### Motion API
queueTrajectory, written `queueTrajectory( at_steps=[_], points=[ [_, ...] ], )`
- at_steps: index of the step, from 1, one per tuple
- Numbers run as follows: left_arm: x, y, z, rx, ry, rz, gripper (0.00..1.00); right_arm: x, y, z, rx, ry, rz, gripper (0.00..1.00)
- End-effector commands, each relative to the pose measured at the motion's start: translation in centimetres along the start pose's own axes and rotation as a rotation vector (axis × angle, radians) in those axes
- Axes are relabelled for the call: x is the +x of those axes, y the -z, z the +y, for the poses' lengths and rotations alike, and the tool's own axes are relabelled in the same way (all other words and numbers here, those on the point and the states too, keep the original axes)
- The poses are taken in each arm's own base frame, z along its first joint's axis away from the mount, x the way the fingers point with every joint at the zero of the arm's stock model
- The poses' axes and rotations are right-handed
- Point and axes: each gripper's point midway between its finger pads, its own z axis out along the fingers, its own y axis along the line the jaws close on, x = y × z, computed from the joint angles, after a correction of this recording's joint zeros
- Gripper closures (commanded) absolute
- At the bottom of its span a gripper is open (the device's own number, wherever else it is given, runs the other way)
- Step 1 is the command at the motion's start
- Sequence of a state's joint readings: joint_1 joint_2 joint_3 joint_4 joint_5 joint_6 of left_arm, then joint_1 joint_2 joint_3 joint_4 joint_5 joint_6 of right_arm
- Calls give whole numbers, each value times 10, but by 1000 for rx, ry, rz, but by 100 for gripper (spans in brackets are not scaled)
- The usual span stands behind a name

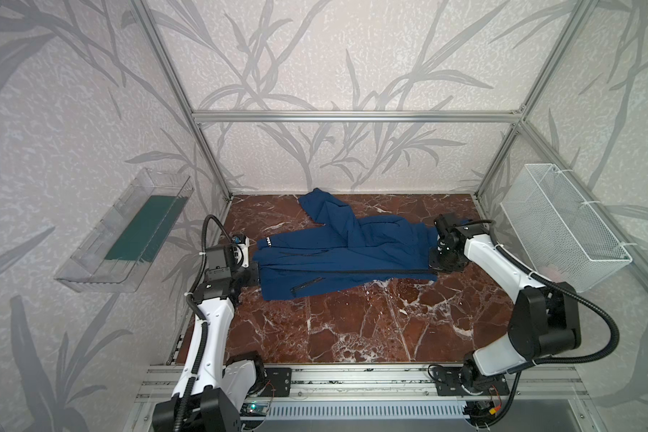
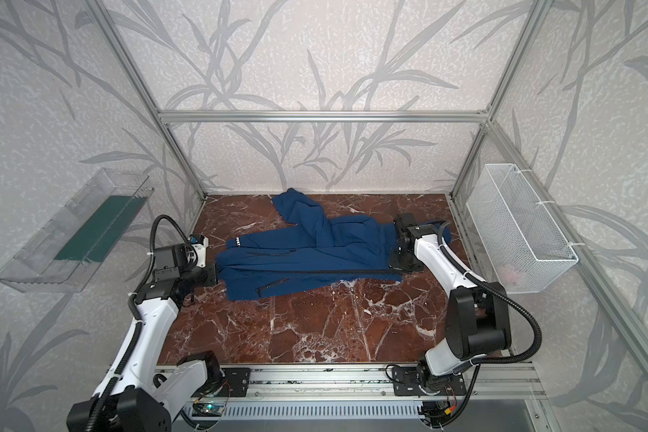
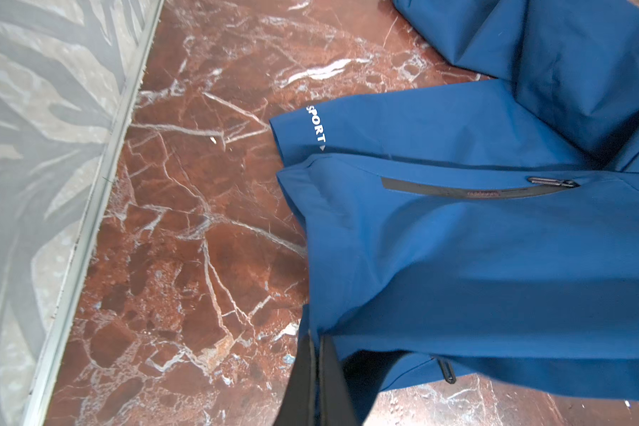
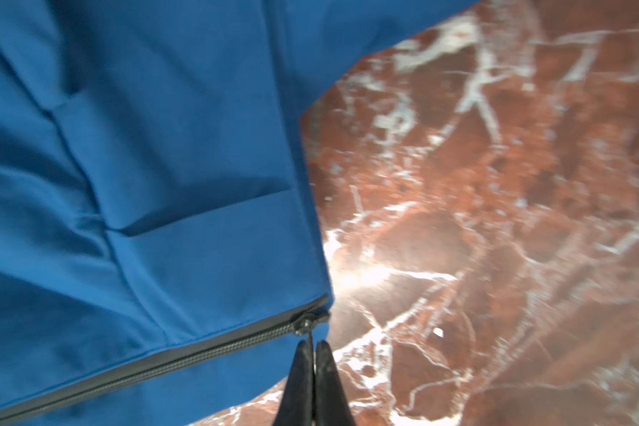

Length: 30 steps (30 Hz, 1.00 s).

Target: Zip up the jacket

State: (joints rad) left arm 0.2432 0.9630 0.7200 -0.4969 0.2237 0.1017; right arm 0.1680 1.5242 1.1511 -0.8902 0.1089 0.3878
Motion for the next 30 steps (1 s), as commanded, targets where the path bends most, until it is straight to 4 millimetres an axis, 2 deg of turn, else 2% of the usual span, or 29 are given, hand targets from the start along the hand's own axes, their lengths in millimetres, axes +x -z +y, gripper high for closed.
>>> queueTrajectory(
  at_steps=[1, 6, 7, 8, 10, 12, 14, 15, 16, 19, 23, 26, 30],
  points=[
    [-3, 5, 24, -121, -7, -31, 100, -8, 15, -50, 202, -70, -117, 100],
    [-5, 3, 10, -45, -32, -67, 100, -4, 13, -49, 182, -64, -119, 99],
    [-5, 3, 5, -18, -52, -80, 100, -2, 12, -47, 174, -57, -107, 88],
    [-5, 3, 3, -8, -48, -91, 93, -1, 11, -46, 168, -53, -102, 78],
    [-4, 3, 0, 4, -50, -113, 60, 3, 9, -48, 173, -63, -99, 51],
    [-5, 5, 6, -36, -30, -141, 42, 5, 11, -52, 186, -70, -115, 35],
    [-9, 9, 14, -88, -12, -182, 9, 2, 17, -56, 199, -76, -151, 18],
    [-12, 12, 19, -115, -5, -206, 1, -1, 22, -57, 199, -73, -177, 7],
    [-16, 15, 24, -145, 13, -231, 1, -5, 26, -58, 198, -70, -203, 1],
    [-25, 21, 28, -173, 28, -289, 1, -19, 34, -53, 172, -43, -279, 1],
    [-34, 17, 28, -162, 49, -345, 1, -36, 31, -45, 137, 13, -384, 1],
    [-37, 8, 25, -134, 63, -357, 1, -54, 30, -41, 113, 45, -550, 1],
    [-40, -4, 29, -130, 121, -384, 1, -76, 34, -27, 29, 77, -874, 1]
  ],
)
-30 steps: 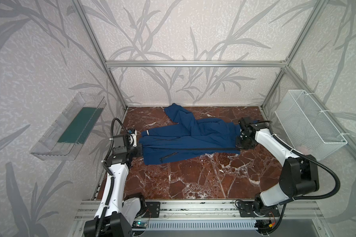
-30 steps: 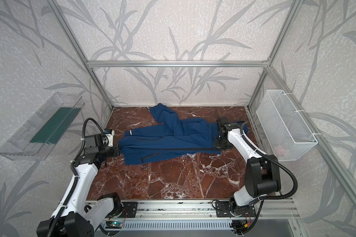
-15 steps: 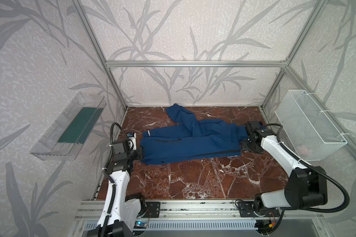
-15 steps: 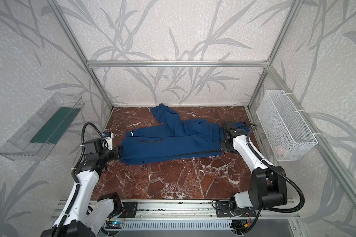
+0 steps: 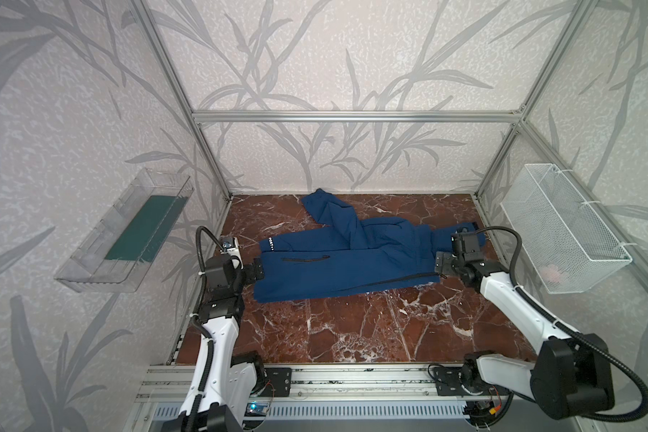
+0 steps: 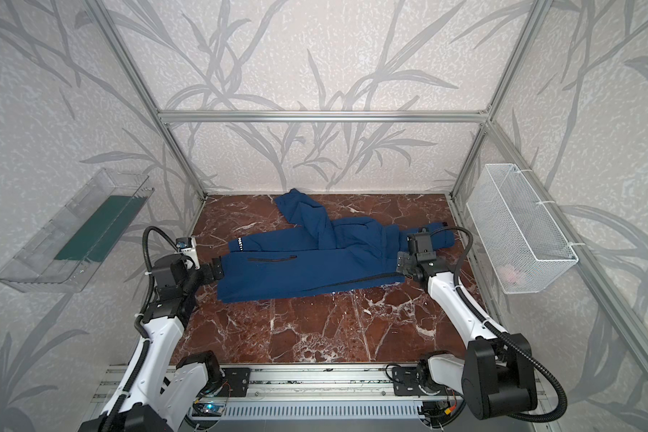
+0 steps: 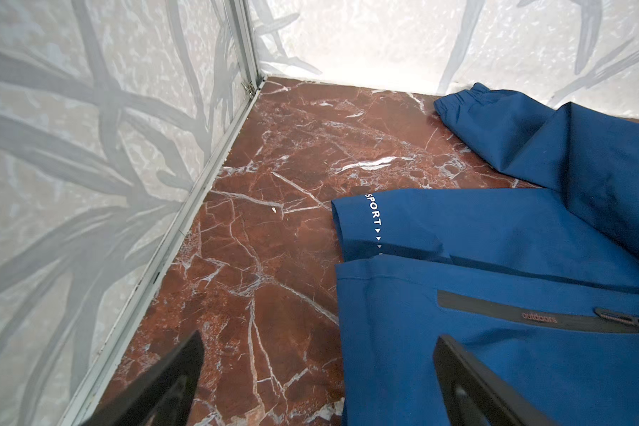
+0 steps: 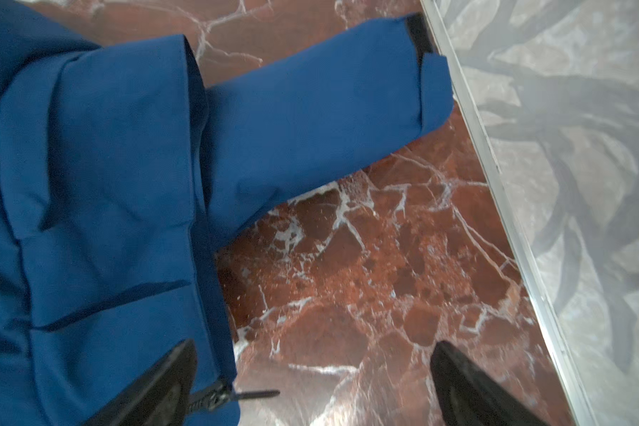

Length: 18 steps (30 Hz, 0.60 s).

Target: Zip up the jacket

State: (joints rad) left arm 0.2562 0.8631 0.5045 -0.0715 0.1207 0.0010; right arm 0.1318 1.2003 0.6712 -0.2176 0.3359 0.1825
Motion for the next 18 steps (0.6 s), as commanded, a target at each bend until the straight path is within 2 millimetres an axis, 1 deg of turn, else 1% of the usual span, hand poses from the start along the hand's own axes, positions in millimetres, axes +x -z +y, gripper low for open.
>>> queueTrajectory(
  at_steps=[1, 2, 4, 6, 8, 11, 12, 13, 15, 16, 18],
  points=[
    [-16, -6, 1, 3, 68, -98, 1, -60, 5, 13, -61, -4, -390, 1],
    [-16, -8, -2, 19, 73, -114, 1, -60, 4, 15, -71, 10, -409, 1],
    [-18, -11, -6, 48, 90, -161, 1, -56, -5, 21, -83, 29, -379, 1],
    [-15, -15, -2, 34, 127, -181, 1, -52, -16, 25, -91, 24, -349, 1],
    [-11, -20, 0, 25, 146, -178, 1, -48, -24, 33, -108, 75, -363, 1],
    [-5, -27, 0, 31, 167, -185, 1, -45, -33, 23, -47, 37, -419, 1],
    [-4, -29, -1, 40, 172, -193, 1, -39, -38, 24, -52, 42, -406, 1],
    [-4, -31, -3, 49, 172, -201, 1, -33, -40, 30, -79, 62, -411, 1],
    [-3, -32, -5, 62, 164, -210, 1, -29, -39, 39, -139, 76, -479, 1],
    [-3, -33, -6, 65, 156, -216, 1, -24, -42, 41, -145, 80, -485, 1],
    [-3, -35, -10, 76, 132, -234, 1, -26, -46, 41, -142, 74, -520, 1]
  ],
)
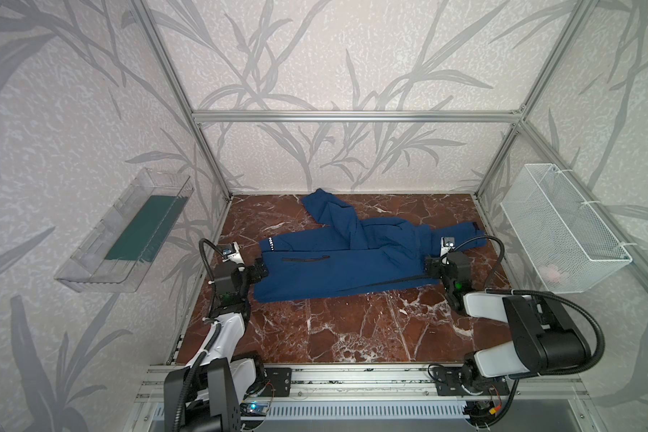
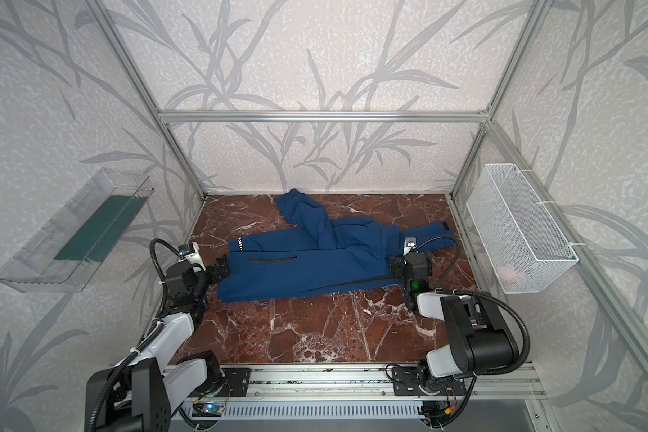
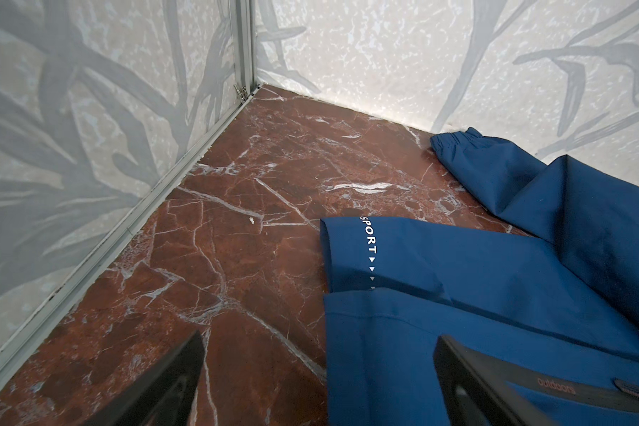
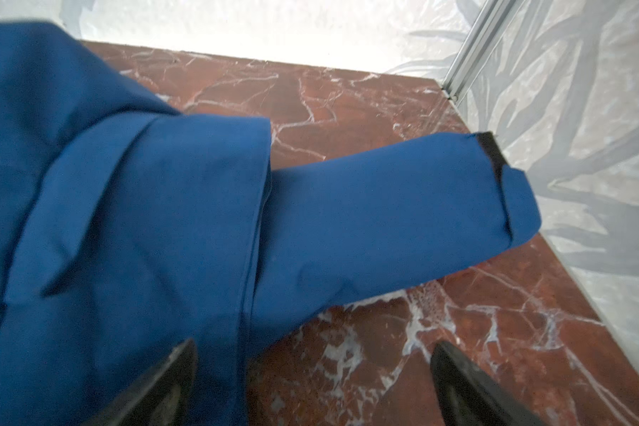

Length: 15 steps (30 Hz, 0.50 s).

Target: Zip up the jacket

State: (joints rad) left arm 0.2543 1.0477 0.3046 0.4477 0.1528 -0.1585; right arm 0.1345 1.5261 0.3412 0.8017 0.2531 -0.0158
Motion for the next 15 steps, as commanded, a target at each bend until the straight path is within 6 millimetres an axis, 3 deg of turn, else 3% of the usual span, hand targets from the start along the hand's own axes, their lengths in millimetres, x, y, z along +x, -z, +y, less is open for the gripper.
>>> queueTrajectory(
  at_steps=[1, 4, 7, 15],
  points=[
    [-19, -2, -11, 47, -31, -111, 1, -39, -2, 5, -22, -4, -192, 1],
    [-12, -13, -15, 42, -52, -111, 1, -34, -6, 6, -32, 1, -86, 1],
    [-11, -24, -17, 39, -27, -147, 1, -35, -6, 6, -30, -8, -133, 1],
    [18, -60, -30, 59, -117, -105, 1, -35, -6, 6, -33, -2, -106, 1]
  ],
)
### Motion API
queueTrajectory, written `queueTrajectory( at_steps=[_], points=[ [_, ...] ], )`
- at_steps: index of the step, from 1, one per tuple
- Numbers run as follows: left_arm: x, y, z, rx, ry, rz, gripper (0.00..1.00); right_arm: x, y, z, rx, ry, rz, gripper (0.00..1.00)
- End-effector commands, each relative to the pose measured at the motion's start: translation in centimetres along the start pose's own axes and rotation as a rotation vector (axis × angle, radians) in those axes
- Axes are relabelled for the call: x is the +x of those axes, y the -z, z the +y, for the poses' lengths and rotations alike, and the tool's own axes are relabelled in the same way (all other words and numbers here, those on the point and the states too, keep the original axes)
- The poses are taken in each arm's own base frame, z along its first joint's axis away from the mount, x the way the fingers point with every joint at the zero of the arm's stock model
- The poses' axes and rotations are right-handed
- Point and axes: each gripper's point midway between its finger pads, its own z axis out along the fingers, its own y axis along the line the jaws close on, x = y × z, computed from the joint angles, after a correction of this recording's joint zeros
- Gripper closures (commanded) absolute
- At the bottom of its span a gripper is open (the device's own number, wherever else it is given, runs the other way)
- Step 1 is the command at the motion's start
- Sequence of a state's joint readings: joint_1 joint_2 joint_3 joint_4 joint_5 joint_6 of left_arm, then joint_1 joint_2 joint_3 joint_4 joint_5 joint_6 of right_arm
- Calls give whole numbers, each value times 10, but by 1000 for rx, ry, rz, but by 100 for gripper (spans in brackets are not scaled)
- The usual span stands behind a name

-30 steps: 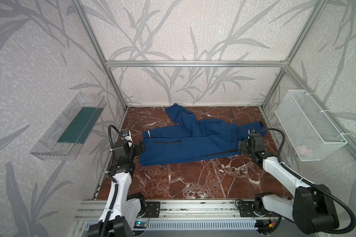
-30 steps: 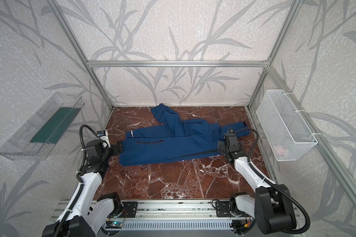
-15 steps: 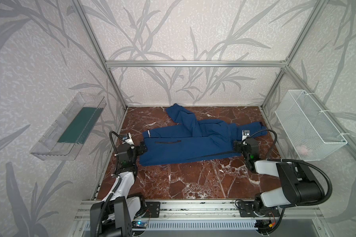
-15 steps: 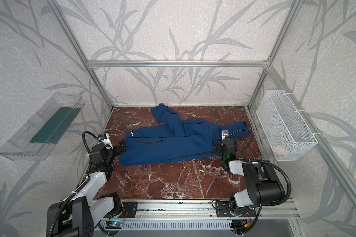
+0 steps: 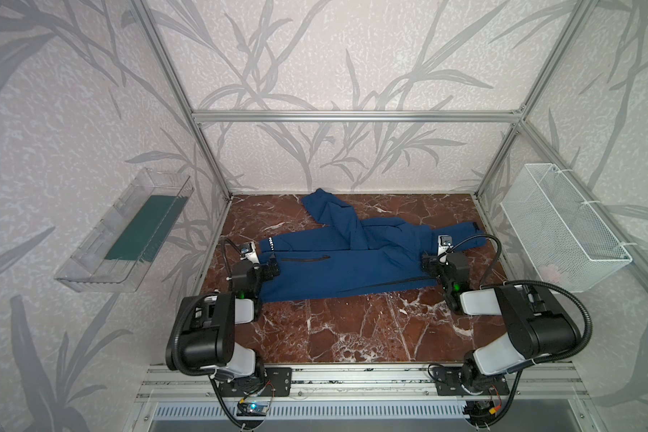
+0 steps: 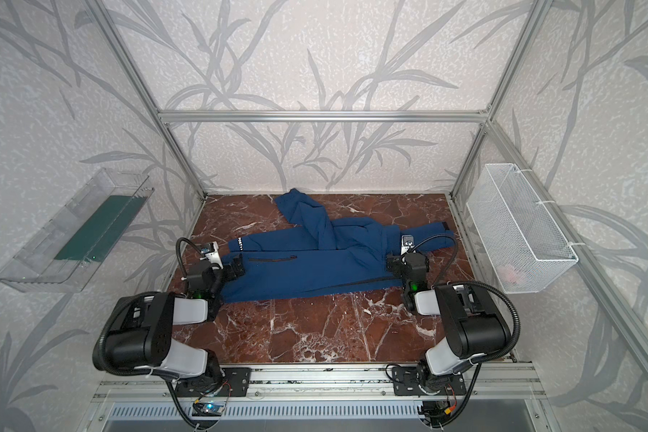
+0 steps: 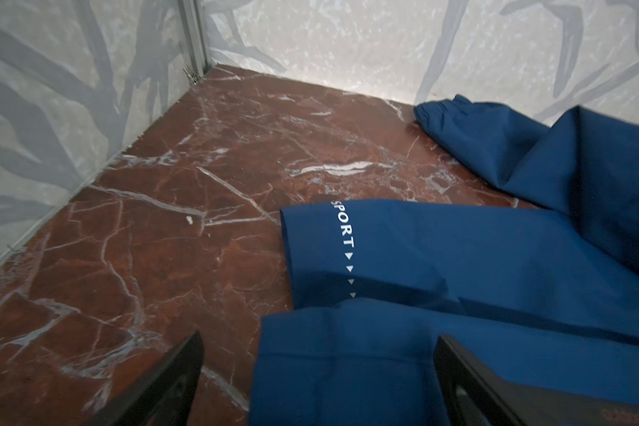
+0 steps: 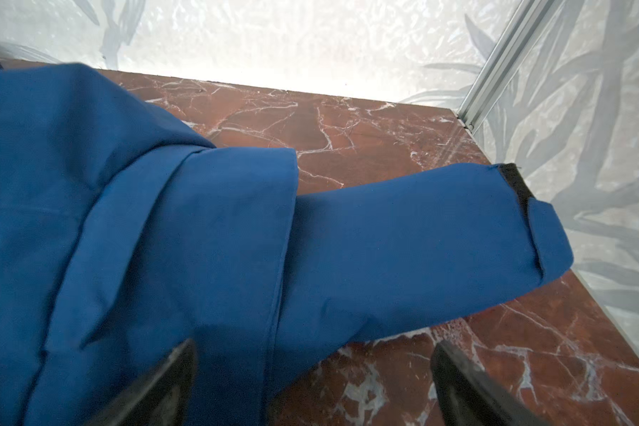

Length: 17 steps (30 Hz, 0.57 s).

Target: Zip up the jacket

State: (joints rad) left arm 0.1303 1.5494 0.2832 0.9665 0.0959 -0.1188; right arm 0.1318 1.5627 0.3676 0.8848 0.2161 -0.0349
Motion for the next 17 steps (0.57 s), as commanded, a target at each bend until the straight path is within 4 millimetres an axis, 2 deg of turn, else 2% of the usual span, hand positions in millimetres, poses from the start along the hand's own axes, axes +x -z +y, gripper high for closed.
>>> queueTrajectory(
  at_steps=[1, 3, 5, 7, 17],
  points=[
    [-27, -5, 0, -24, -29, -72, 1, -15, 0, -1, 2, -4, -40, 1],
    [-29, -8, 2, -38, -28, -48, 1, -15, 0, -1, 1, -2, -35, 1],
    [-35, -9, 1, -38, -37, -100, 1, -15, 0, 0, -1, -2, -34, 1],
    [-29, -9, 1, -40, -35, -72, 1, -14, 0, -1, 1, -3, -33, 1],
    [-32, -10, 1, -52, -46, -82, 1, -15, -2, 8, -57, 19, -27, 1]
  ],
)
